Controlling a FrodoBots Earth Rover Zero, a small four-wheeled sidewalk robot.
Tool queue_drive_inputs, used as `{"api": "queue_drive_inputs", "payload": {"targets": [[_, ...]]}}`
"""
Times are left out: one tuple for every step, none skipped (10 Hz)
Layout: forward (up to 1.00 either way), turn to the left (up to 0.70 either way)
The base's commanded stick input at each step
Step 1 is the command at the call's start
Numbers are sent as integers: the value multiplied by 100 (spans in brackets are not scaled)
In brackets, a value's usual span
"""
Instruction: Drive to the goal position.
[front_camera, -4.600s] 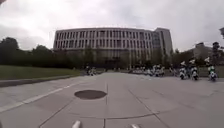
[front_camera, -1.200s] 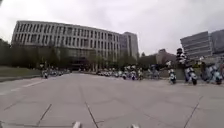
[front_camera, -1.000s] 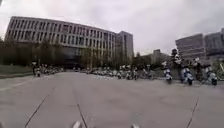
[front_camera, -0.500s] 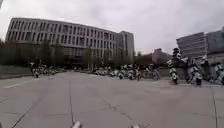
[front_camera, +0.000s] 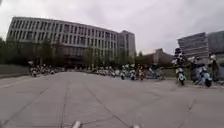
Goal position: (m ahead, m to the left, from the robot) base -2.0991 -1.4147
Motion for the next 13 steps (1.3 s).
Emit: {"api": "queue_drive_inputs", "payload": {"targets": [[70, 0], [70, 0], [70, 0], [70, 0], [70, 0], [70, 0], [70, 0], [70, 0], [70, 0], [70, 0], [70, 0], [70, 0], [70, 3]]}}
